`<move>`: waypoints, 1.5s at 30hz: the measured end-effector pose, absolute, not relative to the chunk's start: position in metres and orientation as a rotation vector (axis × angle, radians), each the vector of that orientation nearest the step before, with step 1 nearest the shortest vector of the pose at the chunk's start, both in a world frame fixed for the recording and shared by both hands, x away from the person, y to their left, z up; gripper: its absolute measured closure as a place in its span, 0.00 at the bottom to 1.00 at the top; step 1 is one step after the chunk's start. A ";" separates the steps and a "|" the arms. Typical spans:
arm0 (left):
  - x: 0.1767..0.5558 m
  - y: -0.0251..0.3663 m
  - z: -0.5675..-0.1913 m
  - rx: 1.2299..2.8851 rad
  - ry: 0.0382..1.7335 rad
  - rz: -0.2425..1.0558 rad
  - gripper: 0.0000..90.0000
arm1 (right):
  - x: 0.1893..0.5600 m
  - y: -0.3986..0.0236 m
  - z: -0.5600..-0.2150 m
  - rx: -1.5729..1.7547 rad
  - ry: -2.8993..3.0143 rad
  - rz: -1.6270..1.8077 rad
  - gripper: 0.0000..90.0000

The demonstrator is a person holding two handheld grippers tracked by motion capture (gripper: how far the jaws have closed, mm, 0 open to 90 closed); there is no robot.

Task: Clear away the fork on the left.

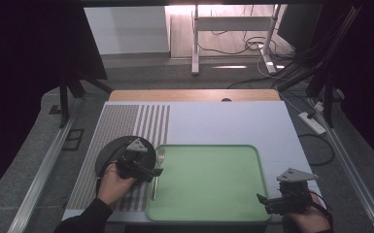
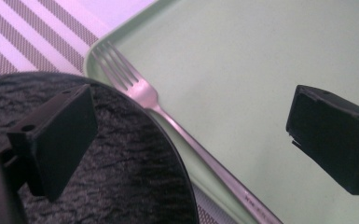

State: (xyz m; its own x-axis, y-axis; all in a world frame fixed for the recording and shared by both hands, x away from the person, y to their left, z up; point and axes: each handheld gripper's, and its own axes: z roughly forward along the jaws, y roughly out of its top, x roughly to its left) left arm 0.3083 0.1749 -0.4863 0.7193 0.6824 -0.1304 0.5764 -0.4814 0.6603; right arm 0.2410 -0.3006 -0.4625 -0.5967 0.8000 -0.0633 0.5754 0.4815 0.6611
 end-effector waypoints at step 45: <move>0.251 0.250 -0.493 2.066 1.144 0.146 0.00 | 0.241 -0.300 -0.463 1.154 2.371 0.844 0.00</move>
State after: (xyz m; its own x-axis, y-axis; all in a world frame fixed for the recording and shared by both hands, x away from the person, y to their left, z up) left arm 0.2512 0.2499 -0.4933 0.5927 0.7668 -0.2465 0.6805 -0.3130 0.6626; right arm 0.2414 -0.2996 -0.4627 -0.5956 0.8005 -0.0665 0.5786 0.4849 0.6558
